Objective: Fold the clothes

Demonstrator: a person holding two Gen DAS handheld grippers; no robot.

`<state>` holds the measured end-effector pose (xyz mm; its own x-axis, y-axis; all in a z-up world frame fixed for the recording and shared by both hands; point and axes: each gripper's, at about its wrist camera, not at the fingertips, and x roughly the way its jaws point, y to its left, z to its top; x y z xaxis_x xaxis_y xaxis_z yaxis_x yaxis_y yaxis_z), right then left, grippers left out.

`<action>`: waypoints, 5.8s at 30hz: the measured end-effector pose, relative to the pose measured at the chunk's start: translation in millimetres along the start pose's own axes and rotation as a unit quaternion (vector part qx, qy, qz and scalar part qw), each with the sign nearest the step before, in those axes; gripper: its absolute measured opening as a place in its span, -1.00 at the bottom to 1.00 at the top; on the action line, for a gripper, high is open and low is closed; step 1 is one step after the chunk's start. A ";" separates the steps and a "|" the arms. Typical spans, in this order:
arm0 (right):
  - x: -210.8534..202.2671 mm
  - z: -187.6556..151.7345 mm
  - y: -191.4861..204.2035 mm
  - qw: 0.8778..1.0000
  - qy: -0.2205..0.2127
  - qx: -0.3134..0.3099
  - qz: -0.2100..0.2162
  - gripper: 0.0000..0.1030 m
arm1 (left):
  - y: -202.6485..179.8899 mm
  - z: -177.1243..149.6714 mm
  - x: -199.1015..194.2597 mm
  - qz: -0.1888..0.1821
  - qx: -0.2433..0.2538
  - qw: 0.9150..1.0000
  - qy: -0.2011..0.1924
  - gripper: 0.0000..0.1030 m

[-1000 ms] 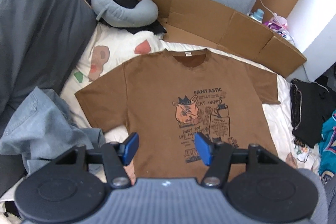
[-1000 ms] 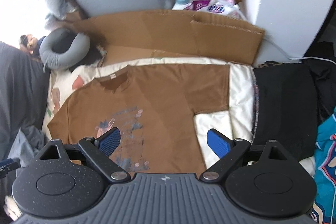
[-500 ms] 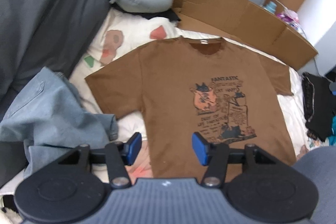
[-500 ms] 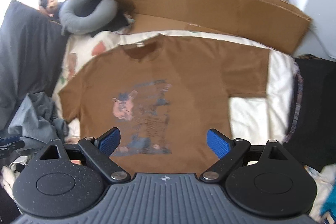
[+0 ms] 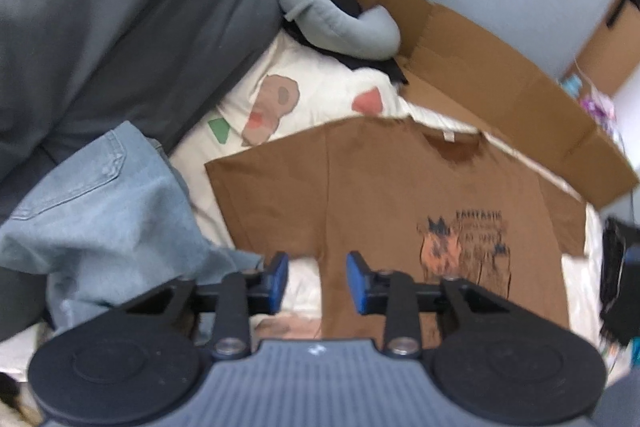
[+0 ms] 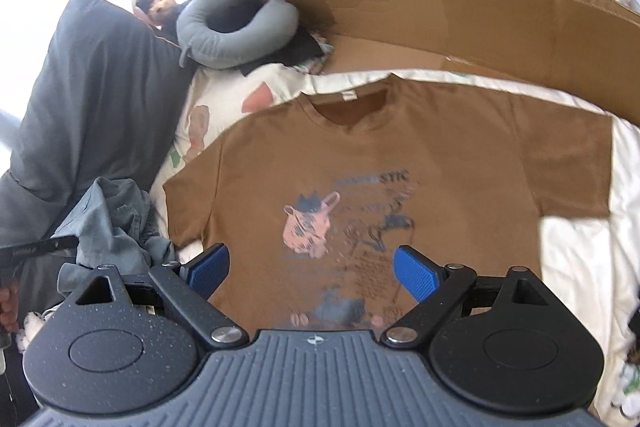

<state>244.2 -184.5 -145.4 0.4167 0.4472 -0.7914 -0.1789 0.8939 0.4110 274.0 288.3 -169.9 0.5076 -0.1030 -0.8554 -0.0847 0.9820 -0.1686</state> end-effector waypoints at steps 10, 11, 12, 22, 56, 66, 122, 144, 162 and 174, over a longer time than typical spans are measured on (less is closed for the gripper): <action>34.2 2.9 -5.5 1.000 -0.022 0.010 0.003 0.80 | 13.4 25.2 90.4 0.001 -0.038 0.999 0.006 -0.56; 35.4 2.8 -7.4 1.000 -0.021 0.011 0.002 0.80 | 14.5 27.1 100.0 0.003 -0.040 0.999 0.008 -0.57; 36.6 2.7 -9.2 1.000 -0.021 0.012 0.000 0.80 | 15.7 28.6 108.5 0.004 -0.044 0.999 0.009 -0.57; 51.3 -1.3 -26.8 1.000 -0.014 0.021 -0.016 0.80 | 30.0 28.5 183.8 0.004 -0.095 0.995 -0.001 -0.65; 82.2 -8.4 -4.1 0.997 0.022 -0.054 -0.052 0.80 | 129.9 -61.6 209.1 0.036 -0.127 0.990 0.051 -0.95; 82.4 -12.0 -1.0 0.996 0.028 -0.063 -0.056 0.80 | 140.8 -61.2 196.4 -0.010 -0.152 0.988 0.039 -0.93; 261.0 -52.2 49.3 0.981 0.135 -0.125 0.061 0.79 | 112.6 -53.3 170.4 0.001 -0.186 0.981 0.049 -0.70; 257.1 -44.2 11.2 0.988 0.116 -0.096 0.045 0.79 | 85.7 -16.6 246.0 0.063 -0.159 0.984 0.045 -0.83; 256.6 -51.0 5.9 0.991 0.095 -0.096 0.023 0.79 | 87.3 30.8 255.1 0.068 -0.170 0.983 0.008 -0.48; 254.4 -55.4 -15.9 0.992 0.091 -0.084 -0.001 0.79 | 113.5 55.7 289.0 0.115 -0.176 0.978 0.008 -0.24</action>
<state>303.6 -83.3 -378.4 0.2518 0.4294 -0.8673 -0.3298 0.8806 0.3402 458.8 378.8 -408.9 0.4263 0.1089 -0.8980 -0.4868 0.8643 -0.1264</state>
